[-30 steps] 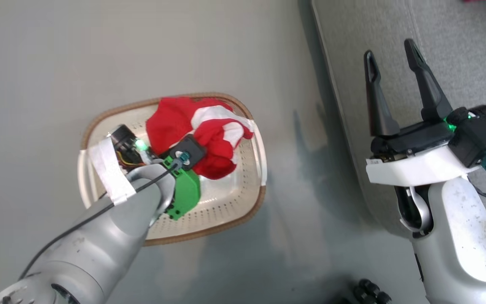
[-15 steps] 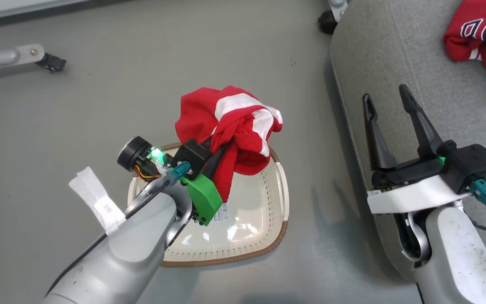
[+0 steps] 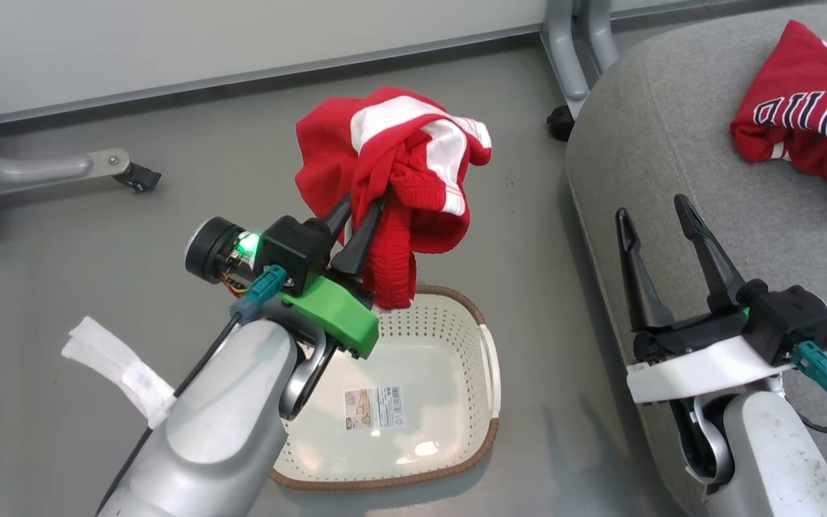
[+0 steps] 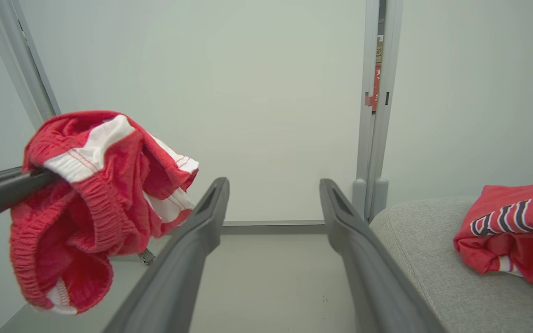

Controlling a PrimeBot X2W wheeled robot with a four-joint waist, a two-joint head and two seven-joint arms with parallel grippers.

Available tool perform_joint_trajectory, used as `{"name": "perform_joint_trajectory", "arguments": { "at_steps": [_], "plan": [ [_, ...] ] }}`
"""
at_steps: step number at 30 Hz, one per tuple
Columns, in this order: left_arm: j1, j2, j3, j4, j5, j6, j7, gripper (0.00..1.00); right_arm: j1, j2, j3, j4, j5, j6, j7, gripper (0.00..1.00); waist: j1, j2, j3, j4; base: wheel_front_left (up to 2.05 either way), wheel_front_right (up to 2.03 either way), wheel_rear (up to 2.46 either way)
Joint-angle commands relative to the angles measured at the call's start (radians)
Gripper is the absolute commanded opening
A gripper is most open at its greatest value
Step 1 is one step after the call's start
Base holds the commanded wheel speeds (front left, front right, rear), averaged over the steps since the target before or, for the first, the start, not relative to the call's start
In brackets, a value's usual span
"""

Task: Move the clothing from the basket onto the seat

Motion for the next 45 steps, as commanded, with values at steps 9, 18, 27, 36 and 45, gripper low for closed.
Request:
{"name": "perform_joint_trajectory", "arguments": {
  "at_steps": [9,18,27,36,45],
  "plan": [
    [0.062,-0.025,0.097,-0.116,0.056,-0.013,0.000,0.00,0.049,-0.003,0.008,0.009,0.021,-0.001,0.000,1.00,0.0001,0.0000,-0.058,0.007,0.00,0.00,0.00],
    [0.094,-0.037,0.127,-0.166,0.093,-0.025,0.000,0.00,0.069,-0.003,0.022,0.010,0.036,-0.001,0.000,1.00,0.0001,0.0000,-0.087,0.009,0.00,0.00,0.00],
    [0.104,-0.045,0.143,-0.164,0.106,-0.038,0.000,0.00,0.044,-0.003,0.145,-0.030,0.035,-0.001,0.000,1.00,0.0001,0.0000,-0.103,0.013,0.00,0.00,0.00],
    [0.107,-0.060,0.139,-0.159,0.121,-0.048,-0.001,0.00,-0.028,-0.003,0.278,-0.024,0.041,-0.001,0.000,1.00,0.0001,0.0000,-0.101,0.031,0.00,0.00,0.00],
    [0.098,-0.080,0.112,-0.164,0.131,-0.057,0.000,0.00,-0.139,-0.003,0.315,0.067,0.046,-0.001,0.000,1.00,0.0001,0.0000,-0.080,0.055,0.00,0.00,0.00]
  ]
}}
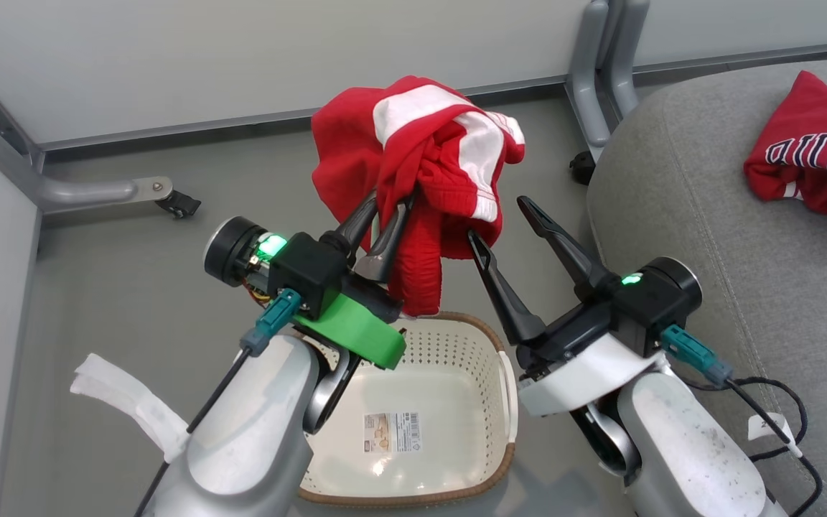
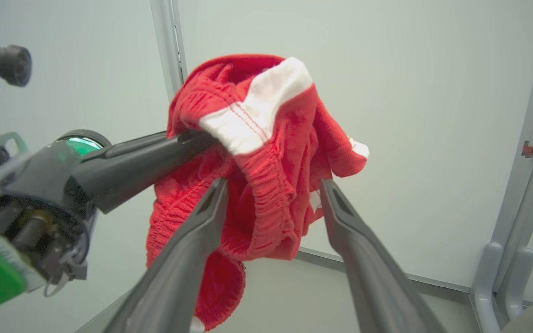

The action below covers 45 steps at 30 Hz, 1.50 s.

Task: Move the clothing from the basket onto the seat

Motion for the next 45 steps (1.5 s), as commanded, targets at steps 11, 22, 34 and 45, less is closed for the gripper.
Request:
{"name": "perform_joint_trajectory", "arguments": {
  "at_steps": [11,22,34,45],
  "plan": [
    [-0.010,-0.018,-0.064,-0.001,-0.018,-0.010,0.000,0.00,-0.114,-0.003,0.018,0.160,0.021,-0.001,0.000,0.23,0.0001,0.0000,0.028,0.038,0.00,0.00,0.00],
    [-0.012,-0.020,-0.072,0.008,-0.029,-0.011,0.000,0.00,-0.098,-0.003,0.021,0.163,0.035,-0.001,0.000,0.00,0.0001,0.0000,0.035,0.028,0.00,0.00,0.00],
    [-0.020,-0.020,-0.083,0.014,-0.035,-0.010,0.000,0.00,-0.104,-0.003,0.013,0.157,0.042,-0.001,0.000,0.00,0.0001,0.0000,0.036,0.026,0.00,0.00,0.00],
    [-0.020,-0.020,-0.084,0.005,-0.023,-0.001,0.000,1.00,-0.110,-0.003,-0.007,0.155,0.047,-0.001,0.000,0.00,0.0001,0.0000,0.041,0.027,0.00,0.00,0.00]
  ]
}}
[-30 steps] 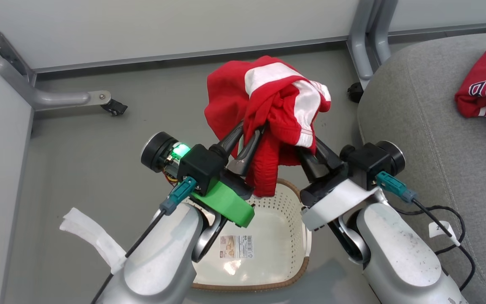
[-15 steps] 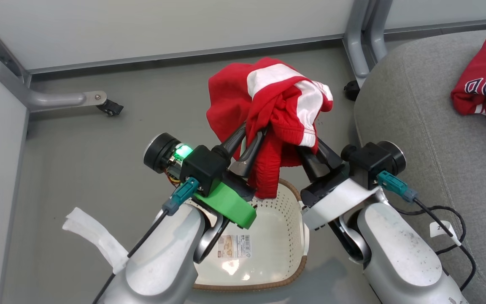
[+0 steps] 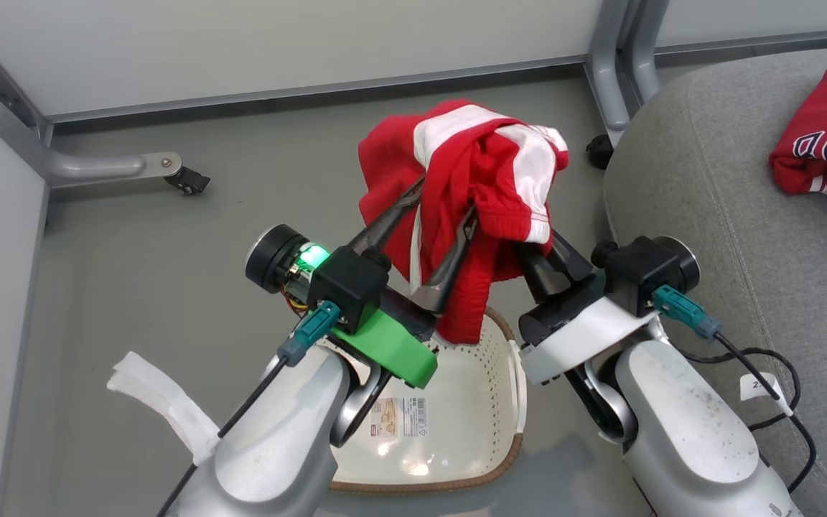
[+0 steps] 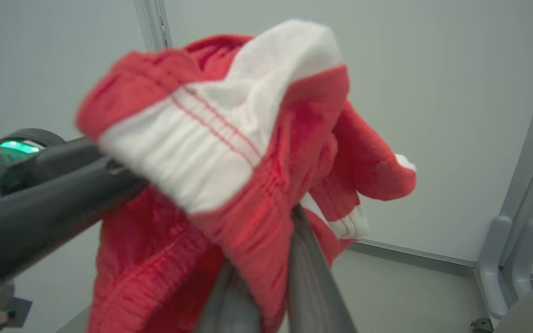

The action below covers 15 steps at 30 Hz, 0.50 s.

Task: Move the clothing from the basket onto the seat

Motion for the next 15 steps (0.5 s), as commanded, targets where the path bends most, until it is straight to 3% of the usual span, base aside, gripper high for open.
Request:
{"name": "perform_joint_trajectory", "arguments": {
  "at_steps": [1,15],
  "plan": [
    [-0.012,-0.002,0.001,-0.002,0.002,0.006,0.000,1.00,-0.004,-0.003,-0.003,-0.003,0.004,-0.001,0.000,0.00,0.0000,0.0000,0.000,0.000,0.00,0.00,0.00],
    [-0.002,-0.002,0.005,0.000,0.019,0.003,0.000,1.00,0.007,-0.003,-0.015,-0.003,0.010,-0.001,0.000,0.00,0.0000,0.0000,-0.003,-0.013,0.00,0.00,0.00]
  ]
}}
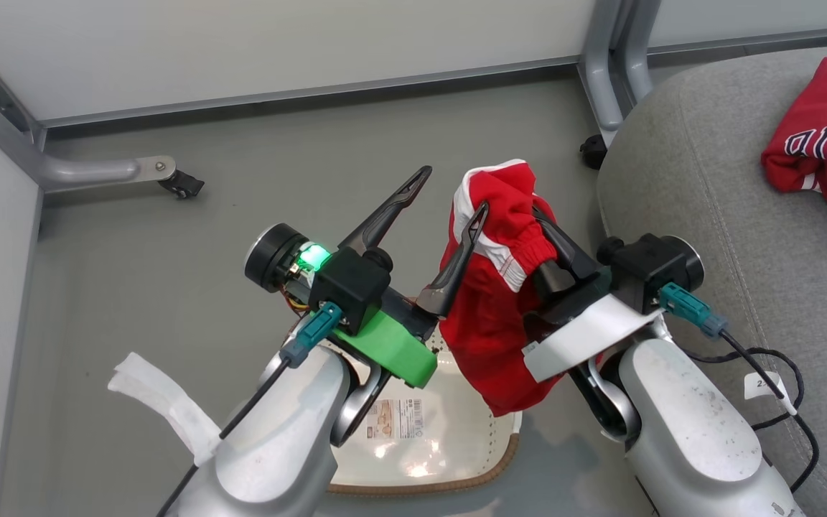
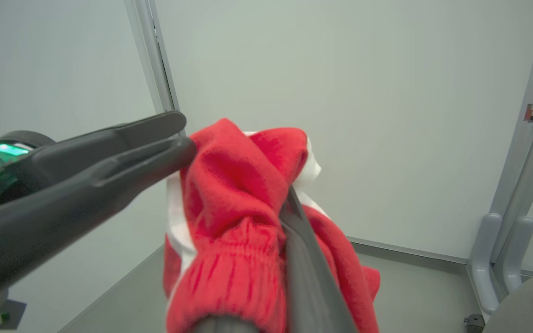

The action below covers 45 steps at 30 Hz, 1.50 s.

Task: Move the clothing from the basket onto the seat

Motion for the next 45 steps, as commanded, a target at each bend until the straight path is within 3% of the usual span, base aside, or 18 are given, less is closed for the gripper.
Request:
{"name": "perform_joint_trajectory", "arguments": {
  "at_steps": [1,15,45],
  "plan": [
    [-0.003,-0.001,0.002,0.003,0.006,0.000,0.000,1.00,0.008,-0.003,-0.004,-0.003,0.004,-0.001,0.000,0.00,0.0000,0.0000,-0.001,-0.004,0.00,0.00,0.00],
    [-0.014,0.000,0.000,0.008,0.034,-0.005,0.000,1.00,0.033,-0.003,-0.045,-0.010,-0.002,-0.001,0.000,0.00,0.0000,0.0000,0.011,-0.063,0.00,0.00,0.00],
    [-0.084,0.028,-0.063,0.045,0.045,-0.013,0.000,1.00,0.116,-0.003,-0.280,-0.109,-0.032,-0.001,0.000,0.00,0.0000,0.0000,0.114,-0.347,0.00,0.00,0.00]
  ]
}}
